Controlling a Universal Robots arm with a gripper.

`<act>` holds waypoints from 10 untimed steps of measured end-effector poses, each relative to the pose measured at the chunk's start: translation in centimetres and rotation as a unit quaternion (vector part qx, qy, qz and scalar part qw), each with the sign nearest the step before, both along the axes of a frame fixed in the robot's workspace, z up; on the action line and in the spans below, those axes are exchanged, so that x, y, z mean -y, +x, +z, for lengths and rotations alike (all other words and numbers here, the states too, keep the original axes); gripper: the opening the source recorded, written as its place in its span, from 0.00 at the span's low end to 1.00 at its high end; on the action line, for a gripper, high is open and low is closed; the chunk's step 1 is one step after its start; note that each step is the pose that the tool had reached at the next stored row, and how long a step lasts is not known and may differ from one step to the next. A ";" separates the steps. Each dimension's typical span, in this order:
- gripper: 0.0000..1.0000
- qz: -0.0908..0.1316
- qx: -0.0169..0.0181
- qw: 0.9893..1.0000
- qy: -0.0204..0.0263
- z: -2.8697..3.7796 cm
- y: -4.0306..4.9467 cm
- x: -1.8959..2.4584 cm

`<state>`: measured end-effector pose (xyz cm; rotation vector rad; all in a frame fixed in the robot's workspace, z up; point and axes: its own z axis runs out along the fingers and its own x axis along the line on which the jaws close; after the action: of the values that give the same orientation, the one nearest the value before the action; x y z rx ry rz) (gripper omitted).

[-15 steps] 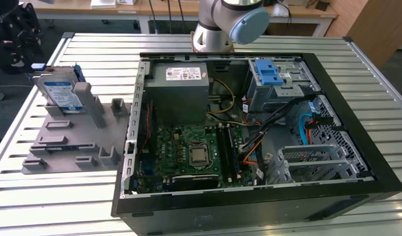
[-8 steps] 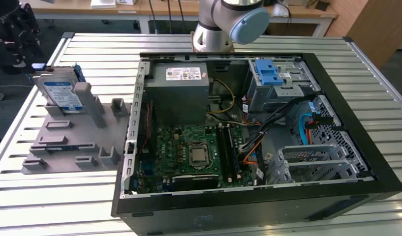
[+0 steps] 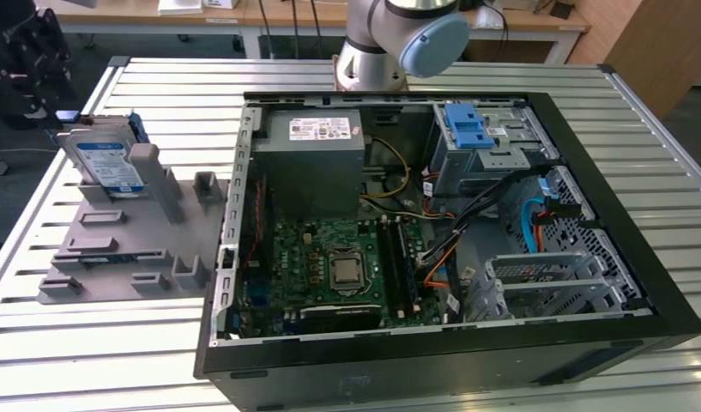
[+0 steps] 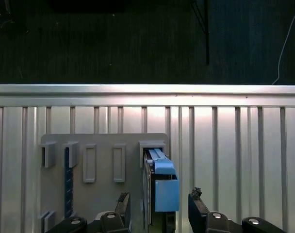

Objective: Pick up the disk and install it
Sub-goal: 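Pick up the disk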

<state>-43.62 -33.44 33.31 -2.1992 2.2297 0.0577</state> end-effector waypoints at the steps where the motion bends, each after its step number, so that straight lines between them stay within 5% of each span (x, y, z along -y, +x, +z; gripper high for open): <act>1: 0.59 0.000 0.000 1.000 0.000 -0.09 -0.03 -0.01; 10: 0.59 0.000 0.000 1.000 0.000 -0.53 -0.12 -0.10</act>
<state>-43.74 -33.34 32.78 -2.1992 2.2298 0.0577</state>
